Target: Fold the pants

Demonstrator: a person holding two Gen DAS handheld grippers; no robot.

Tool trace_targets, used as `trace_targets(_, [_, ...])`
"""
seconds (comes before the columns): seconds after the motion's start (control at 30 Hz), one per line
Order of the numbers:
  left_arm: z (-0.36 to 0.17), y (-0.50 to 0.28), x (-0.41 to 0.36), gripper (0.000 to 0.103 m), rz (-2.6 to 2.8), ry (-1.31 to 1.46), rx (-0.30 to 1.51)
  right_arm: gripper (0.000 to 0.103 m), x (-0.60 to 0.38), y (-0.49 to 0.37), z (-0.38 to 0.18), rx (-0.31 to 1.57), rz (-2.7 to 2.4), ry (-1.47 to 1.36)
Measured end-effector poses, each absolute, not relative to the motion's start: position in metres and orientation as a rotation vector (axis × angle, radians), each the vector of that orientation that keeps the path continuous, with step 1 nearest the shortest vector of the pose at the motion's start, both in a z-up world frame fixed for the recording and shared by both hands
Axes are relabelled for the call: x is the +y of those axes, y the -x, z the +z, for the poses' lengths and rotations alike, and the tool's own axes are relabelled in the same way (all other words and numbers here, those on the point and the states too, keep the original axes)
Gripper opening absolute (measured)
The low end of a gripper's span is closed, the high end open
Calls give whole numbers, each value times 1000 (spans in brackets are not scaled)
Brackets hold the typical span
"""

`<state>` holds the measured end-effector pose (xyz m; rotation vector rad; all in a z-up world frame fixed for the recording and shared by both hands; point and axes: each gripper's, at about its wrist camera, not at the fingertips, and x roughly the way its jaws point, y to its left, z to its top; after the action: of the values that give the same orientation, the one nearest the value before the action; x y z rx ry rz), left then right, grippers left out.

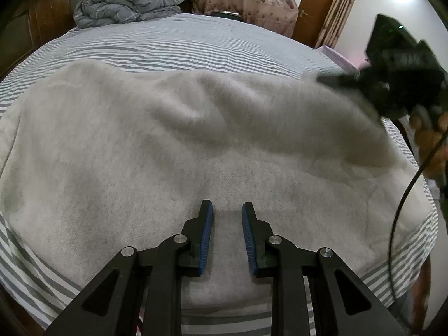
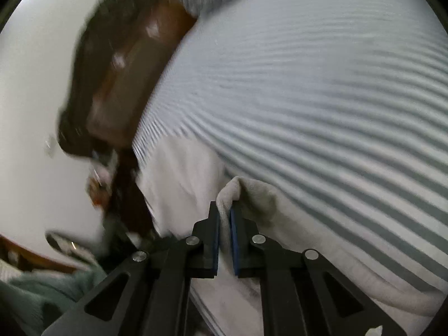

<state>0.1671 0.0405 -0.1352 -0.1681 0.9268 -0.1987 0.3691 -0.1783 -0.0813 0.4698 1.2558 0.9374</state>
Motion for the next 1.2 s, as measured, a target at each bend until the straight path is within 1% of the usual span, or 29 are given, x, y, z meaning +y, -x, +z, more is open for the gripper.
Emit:
trace_targets(0.1, [-134, -165, 36, 25, -188, 168, 924, 8, -195, -387, -72, 1169, 877, -574])
trace_targets(0.2, [-135, -162, 33, 25, -186, 160, 920, 8, -194, -412, -86, 1170, 786, -584])
trace_targets(0.23, [-135, -161, 31, 25, -186, 157, 918, 7, -192, -421, -91, 1169, 762, -572])
trace_targets(0.27, [-135, -161, 30, 25, -186, 155, 918, 1, -190, -430, -95, 1160, 739, -556])
trace_targets(0.33, [-135, -160, 29, 25, -187, 155, 915, 1, -196, -450, -101, 1130, 701, -629])
trace_targets(0.37, [-135, -160, 28, 25, -188, 153, 914, 1, -197, -461, -101, 1117, 693, -614])
trace_targets(0.43, [-135, -159, 27, 25, -192, 150, 914, 2, -194, -476, -107, 1152, 641, -583])
trace_targets(0.63, [-132, -156, 27, 25, -201, 141, 913, 5, -191, -454, -105, 1198, 632, -480])
trace_targets(0.7, [-125, -156, 24, 25, -211, 142, 918, 10, -186, -442, -104, 1222, 649, -433])
trace_targets(0.77, [-120, -159, 19, 25, -221, 129, 918, 21, -188, -435, -107, 1252, 649, -375])
trace_targets(0.8, [-118, -161, 17, 25, -228, 122, 915, 23, -188, -435, -106, 1256, 646, -354])
trace_targets(0.87, [-114, -165, 10, 25, -248, 123, 916, 44, -186, -435, -109, 1270, 632, -314])
trace_targets(0.93, [-113, -172, 0, 25, -272, 136, 925, 51, -179, -440, -114, 1291, 633, -296])
trace_targets(1.03, [-116, -180, -11, 25, -303, 124, 931, 52, -175, -448, -130, 1352, 672, -321])
trace_targets(1.07, [-120, -183, -14, 25, -310, 118, 945, 48, -169, -448, -137, 1392, 705, -320])
trace_targets(1.1, [-124, -184, -15, 25, -309, 113, 956, 42, -167, -445, -139, 1396, 716, -300])
trace_targets(1.13, [-127, -183, -16, 25, -304, 107, 959, 21, -164, -441, -138, 1384, 749, -276])
trace_targets(1.17, [-129, -180, -15, 25, -305, 103, 949, 16, -163, -439, -136, 1378, 767, -267])
trace_targets(1.2, [-130, -175, -14, 25, -304, 102, 933, 13, -163, -436, -132, 1355, 766, -247])
